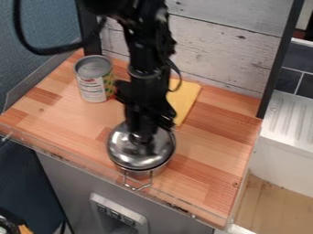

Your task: Open the lid of the pot

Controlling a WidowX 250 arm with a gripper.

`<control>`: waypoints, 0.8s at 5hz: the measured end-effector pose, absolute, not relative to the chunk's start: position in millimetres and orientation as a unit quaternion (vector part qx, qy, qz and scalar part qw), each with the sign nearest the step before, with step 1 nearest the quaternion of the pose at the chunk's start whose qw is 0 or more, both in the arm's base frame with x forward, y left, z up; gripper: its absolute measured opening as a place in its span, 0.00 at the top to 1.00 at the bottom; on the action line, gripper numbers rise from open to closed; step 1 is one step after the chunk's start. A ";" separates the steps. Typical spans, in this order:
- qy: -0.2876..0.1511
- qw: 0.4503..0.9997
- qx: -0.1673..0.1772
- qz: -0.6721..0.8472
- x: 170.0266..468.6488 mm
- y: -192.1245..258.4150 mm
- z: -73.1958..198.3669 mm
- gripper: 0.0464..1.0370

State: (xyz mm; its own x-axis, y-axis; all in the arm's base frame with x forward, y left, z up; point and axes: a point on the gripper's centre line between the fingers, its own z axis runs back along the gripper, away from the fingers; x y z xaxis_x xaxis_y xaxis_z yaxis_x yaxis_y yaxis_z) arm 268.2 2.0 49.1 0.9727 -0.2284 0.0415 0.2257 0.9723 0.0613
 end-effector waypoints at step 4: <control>-0.060 0.995 0.042 -0.073 379.8 29.6 57.8 0.76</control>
State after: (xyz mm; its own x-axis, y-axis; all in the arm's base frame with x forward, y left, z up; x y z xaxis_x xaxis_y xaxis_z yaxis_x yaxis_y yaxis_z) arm 379.8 29.6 57.8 0.9821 -0.1498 0.1140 0.1396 0.9859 0.0926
